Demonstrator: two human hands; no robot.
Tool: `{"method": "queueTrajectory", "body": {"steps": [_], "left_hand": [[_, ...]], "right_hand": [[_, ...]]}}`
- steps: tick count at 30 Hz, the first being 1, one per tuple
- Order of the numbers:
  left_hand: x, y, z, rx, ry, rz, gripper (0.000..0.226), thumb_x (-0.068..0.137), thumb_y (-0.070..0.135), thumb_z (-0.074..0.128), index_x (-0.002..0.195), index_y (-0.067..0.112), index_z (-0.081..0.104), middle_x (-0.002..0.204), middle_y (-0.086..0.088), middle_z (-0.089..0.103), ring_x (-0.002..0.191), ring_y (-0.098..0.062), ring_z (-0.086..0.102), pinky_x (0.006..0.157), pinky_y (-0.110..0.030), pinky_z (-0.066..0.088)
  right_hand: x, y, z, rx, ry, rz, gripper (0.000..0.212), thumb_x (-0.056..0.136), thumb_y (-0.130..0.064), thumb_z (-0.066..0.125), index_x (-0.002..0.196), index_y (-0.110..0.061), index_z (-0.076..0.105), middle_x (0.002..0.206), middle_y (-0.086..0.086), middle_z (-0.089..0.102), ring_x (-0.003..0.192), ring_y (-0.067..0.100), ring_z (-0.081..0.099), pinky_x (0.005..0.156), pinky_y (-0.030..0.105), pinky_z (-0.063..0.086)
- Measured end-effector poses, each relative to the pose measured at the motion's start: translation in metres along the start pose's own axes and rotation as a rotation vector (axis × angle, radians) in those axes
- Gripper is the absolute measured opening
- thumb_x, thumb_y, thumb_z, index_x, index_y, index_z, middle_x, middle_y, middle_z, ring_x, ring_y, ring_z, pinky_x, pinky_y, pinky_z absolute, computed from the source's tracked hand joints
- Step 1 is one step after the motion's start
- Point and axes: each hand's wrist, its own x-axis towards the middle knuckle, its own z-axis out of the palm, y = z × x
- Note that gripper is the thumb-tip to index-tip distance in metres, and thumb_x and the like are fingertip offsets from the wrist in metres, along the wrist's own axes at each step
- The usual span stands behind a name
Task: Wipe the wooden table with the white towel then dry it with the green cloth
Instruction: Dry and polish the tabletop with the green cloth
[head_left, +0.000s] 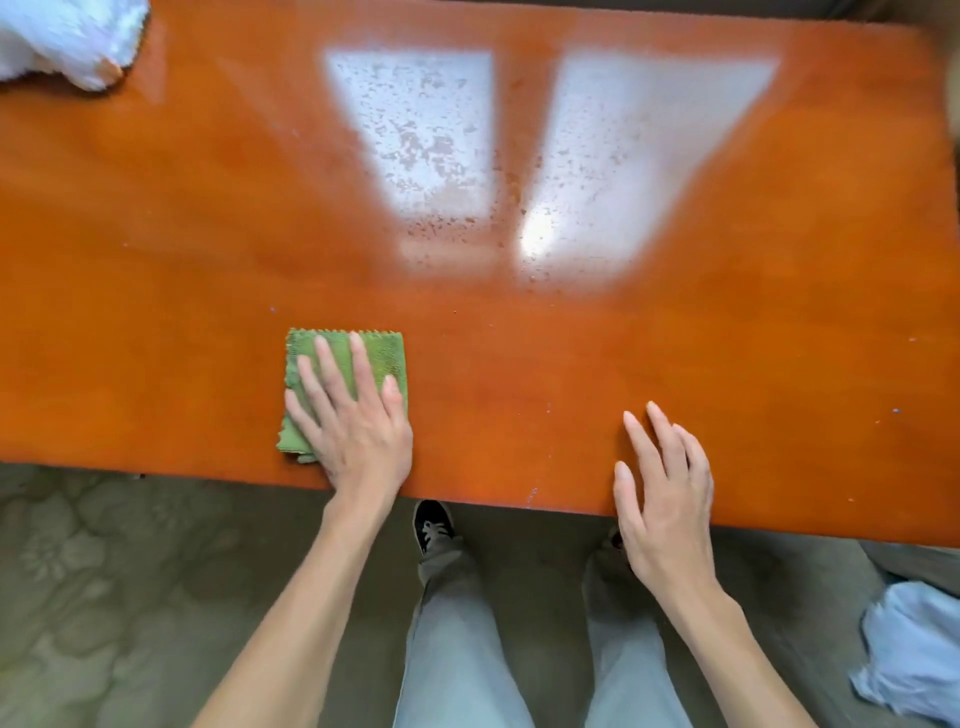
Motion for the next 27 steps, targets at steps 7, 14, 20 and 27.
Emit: {"method": "queueTrajectory", "body": {"steps": [7, 14, 20, 27], "left_hand": [[-0.129, 0.192, 0.055, 0.006, -0.076, 0.174, 0.064, 0.102, 0.044, 0.020, 0.160, 0.017, 0.018, 0.167, -0.018, 0.011, 0.152, -0.040, 0.014, 0.119, -0.062, 0.012], [-0.217, 0.322, 0.086, -0.009, -0.176, 0.230, 0.066, 0.102, 0.047, 0.011, 0.161, 0.018, 0.009, 0.167, -0.019, -0.005, 0.153, -0.041, -0.001, 0.120, -0.065, 0.005], [-0.177, 0.266, 0.067, -0.005, -0.137, 0.318, 0.060, 0.104, 0.048, 0.025, 0.159, 0.022, 0.026, 0.165, -0.016, 0.019, 0.152, -0.037, 0.018, 0.120, -0.059, 0.018], [-0.061, 0.077, 0.020, 0.028, -0.079, 0.055, 0.068, 0.101, 0.053, 0.008, 0.160, 0.020, 0.015, 0.167, -0.015, 0.008, 0.153, -0.037, 0.008, 0.121, -0.061, 0.009]], "right_hand": [[0.014, 0.133, -0.074, -0.026, 0.089, 0.127, 0.051, 0.099, -0.028, 0.041, 0.149, -0.021, 0.041, 0.160, 0.008, 0.033, 0.144, 0.033, 0.028, 0.117, 0.052, 0.023], [0.007, 0.218, -0.097, -0.070, 0.059, 0.167, 0.054, 0.098, -0.032, 0.037, 0.150, -0.017, 0.039, 0.161, 0.014, 0.029, 0.142, 0.038, 0.028, 0.114, 0.059, 0.025], [0.004, 0.220, -0.093, -0.020, 0.059, 0.153, 0.052, 0.100, -0.030, 0.036, 0.150, -0.016, 0.040, 0.162, 0.014, 0.027, 0.144, 0.037, 0.024, 0.117, 0.054, 0.019], [0.004, 0.220, -0.091, -0.007, 0.047, 0.165, 0.054, 0.100, -0.034, 0.030, 0.151, -0.017, 0.035, 0.163, 0.015, 0.022, 0.147, 0.038, 0.018, 0.118, 0.056, 0.015]]}}
